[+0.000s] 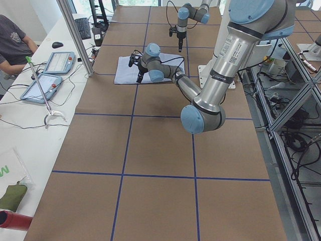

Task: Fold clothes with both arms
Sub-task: 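Lower the left gripper to the shirt's near edge beside the right gripper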

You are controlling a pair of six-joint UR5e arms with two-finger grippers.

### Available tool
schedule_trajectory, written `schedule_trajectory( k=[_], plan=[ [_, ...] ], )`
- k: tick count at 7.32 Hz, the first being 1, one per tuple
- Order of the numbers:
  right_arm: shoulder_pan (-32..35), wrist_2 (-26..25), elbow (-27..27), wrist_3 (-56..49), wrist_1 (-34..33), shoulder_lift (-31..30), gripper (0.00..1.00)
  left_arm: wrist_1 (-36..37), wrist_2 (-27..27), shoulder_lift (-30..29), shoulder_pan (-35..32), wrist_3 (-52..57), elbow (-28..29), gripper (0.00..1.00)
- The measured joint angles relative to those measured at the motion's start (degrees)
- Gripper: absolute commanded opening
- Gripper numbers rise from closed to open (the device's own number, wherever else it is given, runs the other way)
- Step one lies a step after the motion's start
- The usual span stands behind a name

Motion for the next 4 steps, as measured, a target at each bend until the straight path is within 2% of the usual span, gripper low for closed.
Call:
schedule_trajectory(
  k=[2, 4],
  plan=[
    [0.7, 0.0, 1.4, 0.2, 0.0, 0.3, 1.00, 1.0, -3.5, 0.4, 1.2, -6.8, -2.2, 1.00],
    [1.5, -0.1, 2.8, 0.2, 0.1, 0.5, 1.00, 7.3, -3.5, 0.8, 6.7, -14.2, -8.6, 1.00]
  ],
)
